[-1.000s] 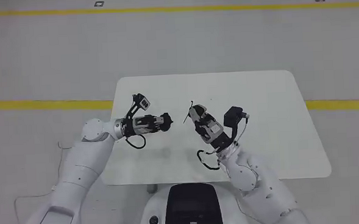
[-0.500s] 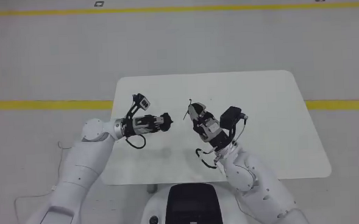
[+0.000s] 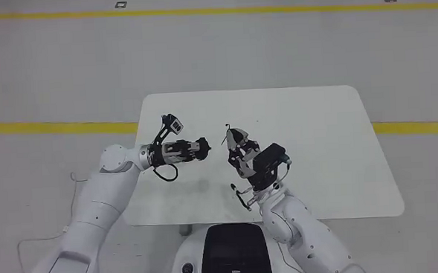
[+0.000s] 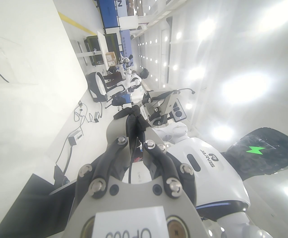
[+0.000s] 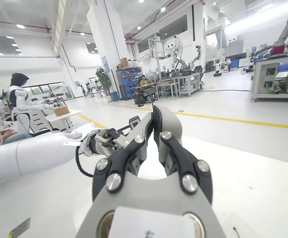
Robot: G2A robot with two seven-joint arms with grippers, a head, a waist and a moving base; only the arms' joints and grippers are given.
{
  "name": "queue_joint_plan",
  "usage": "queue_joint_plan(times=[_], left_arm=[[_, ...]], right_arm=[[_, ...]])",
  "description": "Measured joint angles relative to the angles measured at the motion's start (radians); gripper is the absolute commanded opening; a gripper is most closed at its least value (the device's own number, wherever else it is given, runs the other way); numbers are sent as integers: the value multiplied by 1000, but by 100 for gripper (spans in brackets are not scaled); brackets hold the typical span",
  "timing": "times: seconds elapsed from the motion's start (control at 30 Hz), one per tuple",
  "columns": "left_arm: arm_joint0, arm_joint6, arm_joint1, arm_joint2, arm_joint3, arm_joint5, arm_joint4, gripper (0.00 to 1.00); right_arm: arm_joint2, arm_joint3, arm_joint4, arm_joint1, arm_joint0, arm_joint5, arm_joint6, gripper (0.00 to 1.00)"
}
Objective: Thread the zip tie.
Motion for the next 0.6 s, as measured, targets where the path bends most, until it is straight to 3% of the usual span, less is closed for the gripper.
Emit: queue_joint_plan(times=[0.23,0.6], left_arm=[[0,0,0,0,0,0,0,0],[0,0,0,0,0,0,0,0]], right_arm=[[-37,38,-54,-11,17,69,-32,0],[-50,59,-92,-16,27,102,-32,0]])
